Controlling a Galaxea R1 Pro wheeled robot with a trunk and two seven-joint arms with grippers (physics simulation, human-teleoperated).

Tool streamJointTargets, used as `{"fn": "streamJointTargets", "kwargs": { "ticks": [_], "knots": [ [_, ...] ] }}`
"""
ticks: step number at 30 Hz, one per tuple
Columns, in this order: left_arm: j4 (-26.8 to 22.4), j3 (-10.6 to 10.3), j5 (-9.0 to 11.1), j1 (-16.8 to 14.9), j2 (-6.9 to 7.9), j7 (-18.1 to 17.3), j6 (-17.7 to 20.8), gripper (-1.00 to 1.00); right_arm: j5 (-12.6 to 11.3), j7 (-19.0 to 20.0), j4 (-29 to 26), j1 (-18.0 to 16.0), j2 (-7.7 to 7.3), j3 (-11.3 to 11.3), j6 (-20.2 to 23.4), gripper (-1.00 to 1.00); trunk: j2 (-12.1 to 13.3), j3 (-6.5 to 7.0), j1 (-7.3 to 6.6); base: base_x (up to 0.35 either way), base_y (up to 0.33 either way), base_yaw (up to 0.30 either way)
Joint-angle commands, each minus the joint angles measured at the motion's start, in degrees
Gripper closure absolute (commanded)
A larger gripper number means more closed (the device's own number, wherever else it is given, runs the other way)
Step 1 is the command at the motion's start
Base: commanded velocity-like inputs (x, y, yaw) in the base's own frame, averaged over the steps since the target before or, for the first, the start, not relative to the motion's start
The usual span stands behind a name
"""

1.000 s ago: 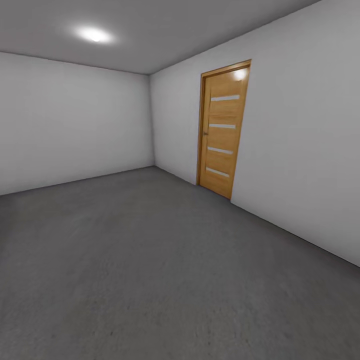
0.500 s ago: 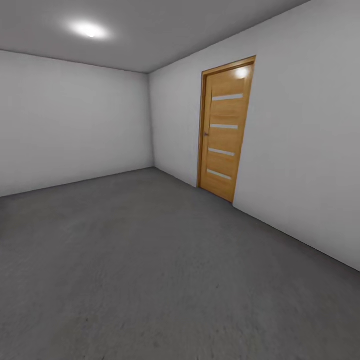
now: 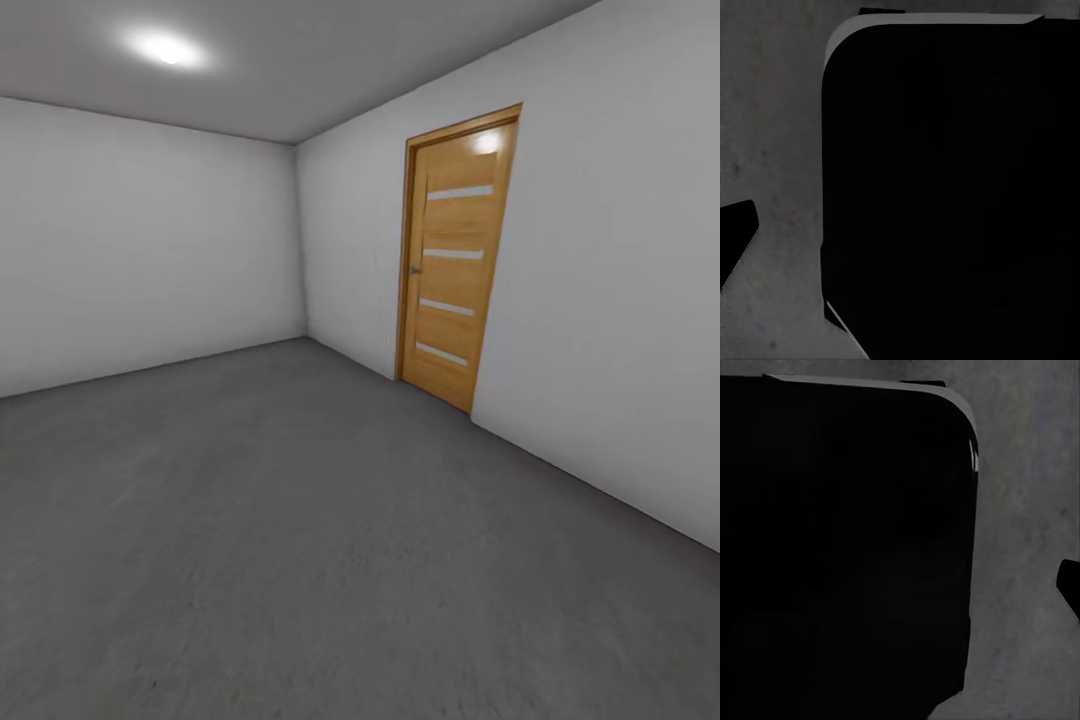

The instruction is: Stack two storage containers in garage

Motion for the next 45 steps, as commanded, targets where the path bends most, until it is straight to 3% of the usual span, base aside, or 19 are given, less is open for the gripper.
{"fn": "streamJointTargets", "kwargs": {
  "ticks": [1,45],
  "knots": [
    [0.0,0.0,0.3,0.0,-0.01,0.0,-0.1,-1.0,0.0,0.1,0.1,0.0,-0.01,0.0,-0.3,-1.0,0.0,-0.04,0.03,0.326,0.0,0.0],
    [0.0,0.1,0.3,0.0,-0.01,0.1,-0.1,-1.0,0.0,0.2,0.0,0.0,0.37,-0.4,-0.4,-1.0,0.0,-0.04,0.03,0.326,0.0,0.0]
  ]
}}
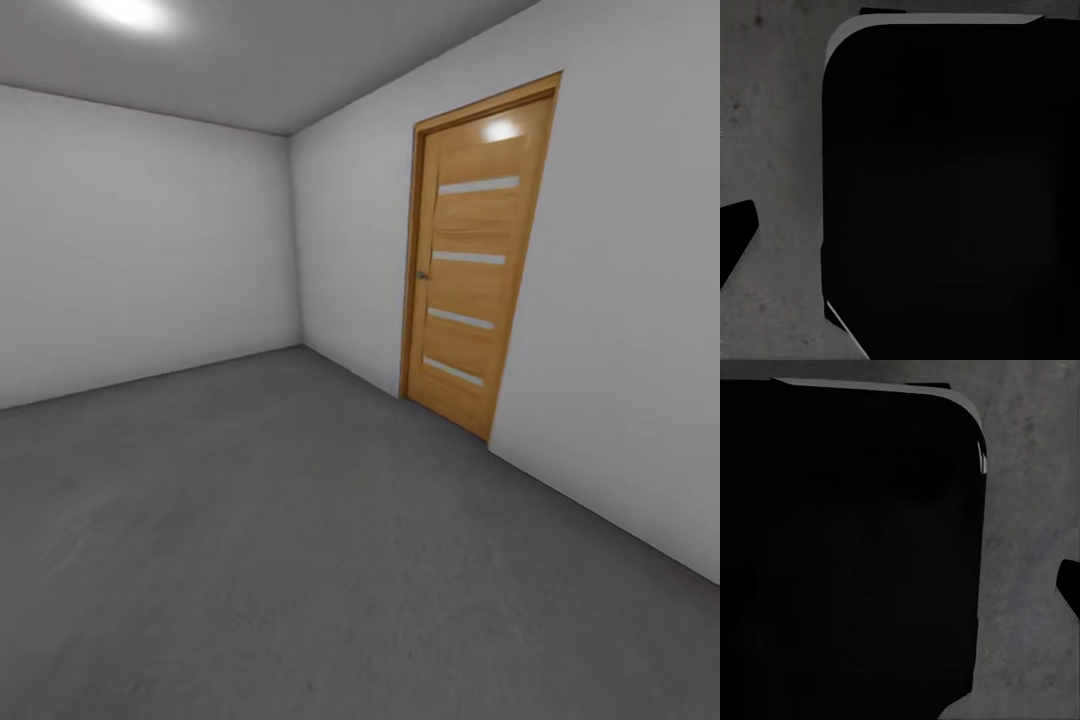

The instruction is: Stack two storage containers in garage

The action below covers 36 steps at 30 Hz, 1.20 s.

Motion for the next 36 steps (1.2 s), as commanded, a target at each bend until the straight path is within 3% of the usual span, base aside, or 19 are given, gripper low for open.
{"fn": "streamJointTargets", "kwargs": {
  "ticks": [1,36],
  "knots": [
    [0.0,0.0,0.3,0.0,-0.01,0.0,-0.1,-1.0,0.0,0.1,0.1,0.0,-0.02,0.0,-0.3,-1.0,0.0,-0.04,0.03,0.326,0.0,0.0],
    [0.0,0.1,0.3,0.0,-0.01,0.1,-0.1,-1.0,0.0,0.1,0.1,0.0,-0.14,0.3,-0.2,-1.0,0.0,-0.04,0.03,0.327,0.0,0.0]
  ]
}}
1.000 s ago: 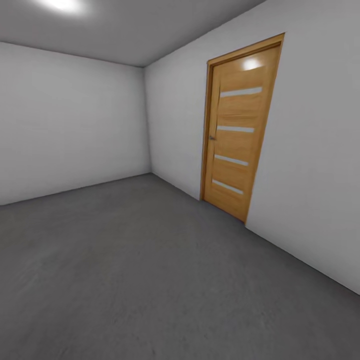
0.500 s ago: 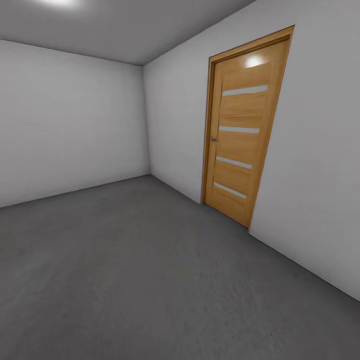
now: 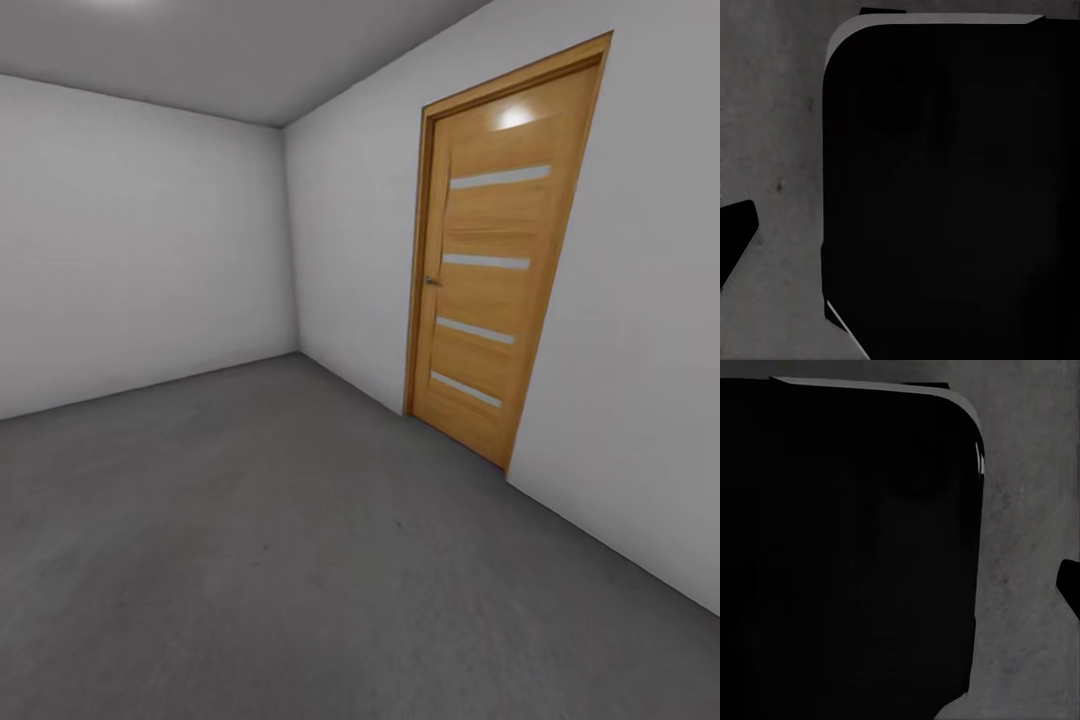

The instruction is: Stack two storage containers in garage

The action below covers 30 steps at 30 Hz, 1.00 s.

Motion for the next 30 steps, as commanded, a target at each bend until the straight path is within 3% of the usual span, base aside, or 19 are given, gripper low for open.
{"fn": "streamJointTargets", "kwargs": {
  "ticks": [1,25,30],
  "knots": [
    [0.0,0.0,0.3,0.0,-0.01,0.0,-0.1,-1.0,0.0,0.1,0.1,0.0,-0.05,0.0,-0.3,-1.0,0.0,-0.04,0.03,0.327,0.0,0.0],
    [0.0,0.0,0.3,0.0,-0.01,0.0,-0.1,-1.0,0.1,0.0,0.1,0.0,-0.27,0.1,-1.0,-1.0,0.0,-0.04,0.03,0.326,0.0,0.0],
    [0.0,0.0,0.3,0.0,-0.01,0.0,-0.1,-1.0,0.1,0.0,0.1,0.0,-0.23,0.2,-0.7,-1.0,0.0,-0.04,0.03,0.326,0.0,-0.137]
  ]
}}
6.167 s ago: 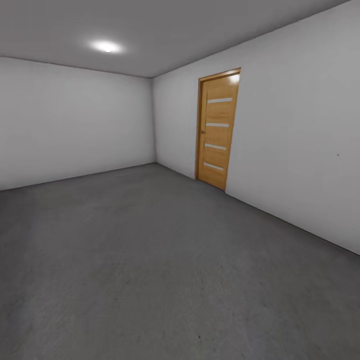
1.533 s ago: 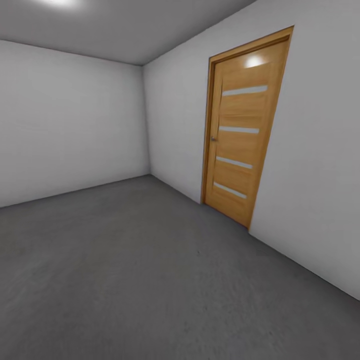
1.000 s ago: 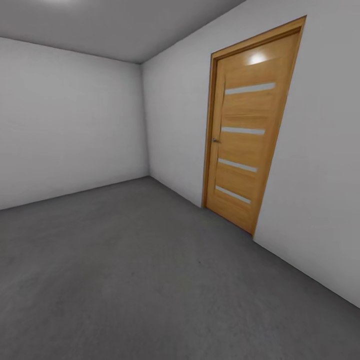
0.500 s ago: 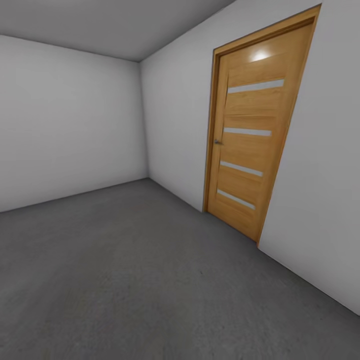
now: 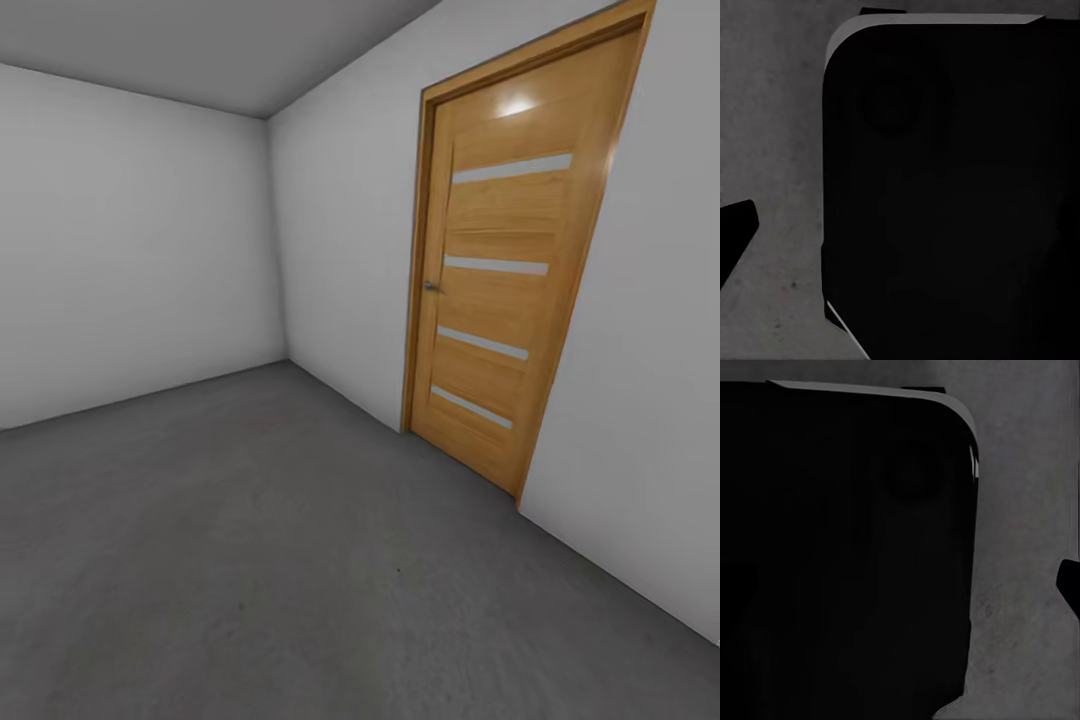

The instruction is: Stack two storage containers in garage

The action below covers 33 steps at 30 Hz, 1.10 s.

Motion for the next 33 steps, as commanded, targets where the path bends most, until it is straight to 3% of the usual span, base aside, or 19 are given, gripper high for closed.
{"fn": "streamJointTargets", "kwargs": {
  "ticks": [1,13,33],
  "knots": [
    [0.0,0.0,0.3,0.0,-0.01,0.0,-0.1,-1.0,0.0,0.1,0.1,0.0,-0.07,0.0,-0.2,-1.0,0.0,-0.04,0.03,0.327,0.0,-0.246],
    [0.0,0.0,0.3,0.0,-0.01,0.0,-0.1,-1.0,0.0,0.1,0.1,0.0,-0.25,0.1,-0.3,-1.0,0.0,-0.04,0.03,0.326,0.0,-0.265],
    [0.0,0.0,0.3,0.0,-0.01,0.0,-0.1,-1.0,0.3,0.0,0.1,0.0,-0.37,0.1,-0.5,-1.0,0.0,-0.04,0.03,0.326,0.0,-0.012]
  ]
}}
